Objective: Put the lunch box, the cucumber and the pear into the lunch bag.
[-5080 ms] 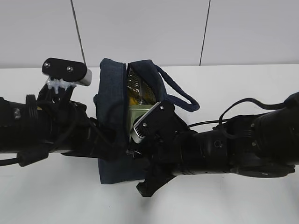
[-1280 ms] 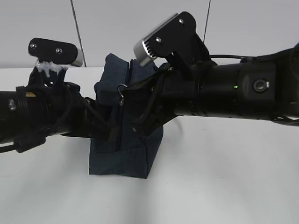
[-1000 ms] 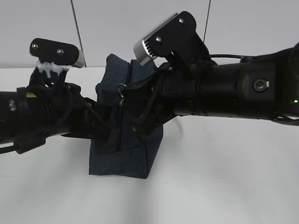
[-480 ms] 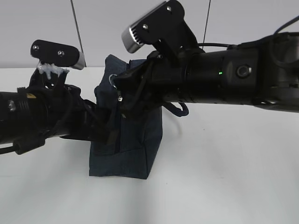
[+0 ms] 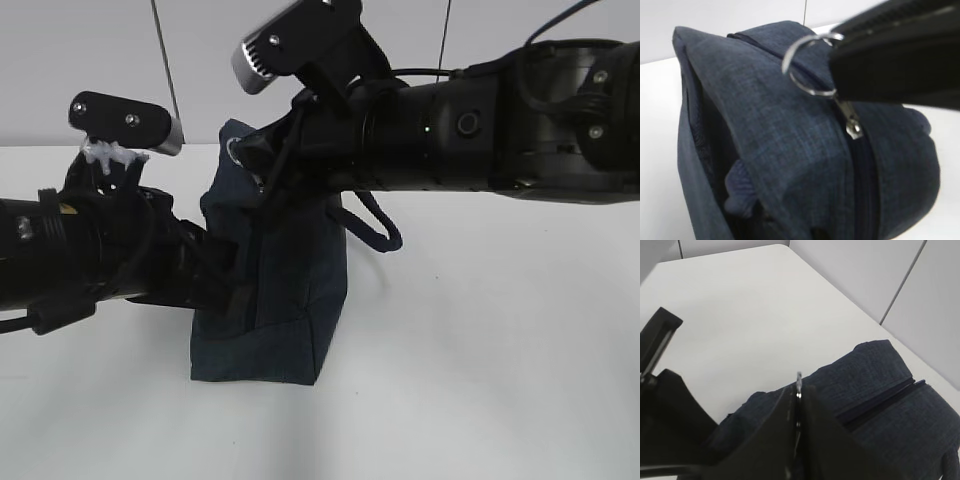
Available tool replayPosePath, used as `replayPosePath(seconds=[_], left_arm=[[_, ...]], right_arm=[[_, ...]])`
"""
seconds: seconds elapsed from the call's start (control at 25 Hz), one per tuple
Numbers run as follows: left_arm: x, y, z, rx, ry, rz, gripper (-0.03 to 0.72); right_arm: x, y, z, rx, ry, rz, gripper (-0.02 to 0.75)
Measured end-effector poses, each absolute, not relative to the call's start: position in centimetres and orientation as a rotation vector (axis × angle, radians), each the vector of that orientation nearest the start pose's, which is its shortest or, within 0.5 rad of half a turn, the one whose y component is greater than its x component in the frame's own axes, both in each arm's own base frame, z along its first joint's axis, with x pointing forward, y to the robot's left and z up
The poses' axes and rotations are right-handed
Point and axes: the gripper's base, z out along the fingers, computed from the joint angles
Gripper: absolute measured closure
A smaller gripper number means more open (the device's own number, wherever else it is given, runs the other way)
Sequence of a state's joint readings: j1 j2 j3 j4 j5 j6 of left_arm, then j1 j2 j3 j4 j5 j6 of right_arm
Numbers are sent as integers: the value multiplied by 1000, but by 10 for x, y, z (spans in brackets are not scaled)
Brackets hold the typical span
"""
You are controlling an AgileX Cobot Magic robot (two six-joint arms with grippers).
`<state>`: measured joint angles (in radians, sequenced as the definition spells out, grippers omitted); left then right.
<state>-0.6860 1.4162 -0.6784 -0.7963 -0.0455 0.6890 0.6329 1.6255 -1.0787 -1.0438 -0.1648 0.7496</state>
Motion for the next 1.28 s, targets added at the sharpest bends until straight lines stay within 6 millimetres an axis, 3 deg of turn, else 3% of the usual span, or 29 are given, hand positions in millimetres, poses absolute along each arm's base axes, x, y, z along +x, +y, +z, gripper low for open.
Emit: replayPosePath(seconds=[0.24,0.64,1.28], left_arm=[[219,-176,220,624,2142,-415,685],[216,-177,219,642,2160,-432,685],[205,-173,216,682,2203,-466,685]], right_arm=[[305,233,276,-944,1721,349,738],[328,204,281,-854,1713,345,738],[348,216,269,-874,1715,348,738]])
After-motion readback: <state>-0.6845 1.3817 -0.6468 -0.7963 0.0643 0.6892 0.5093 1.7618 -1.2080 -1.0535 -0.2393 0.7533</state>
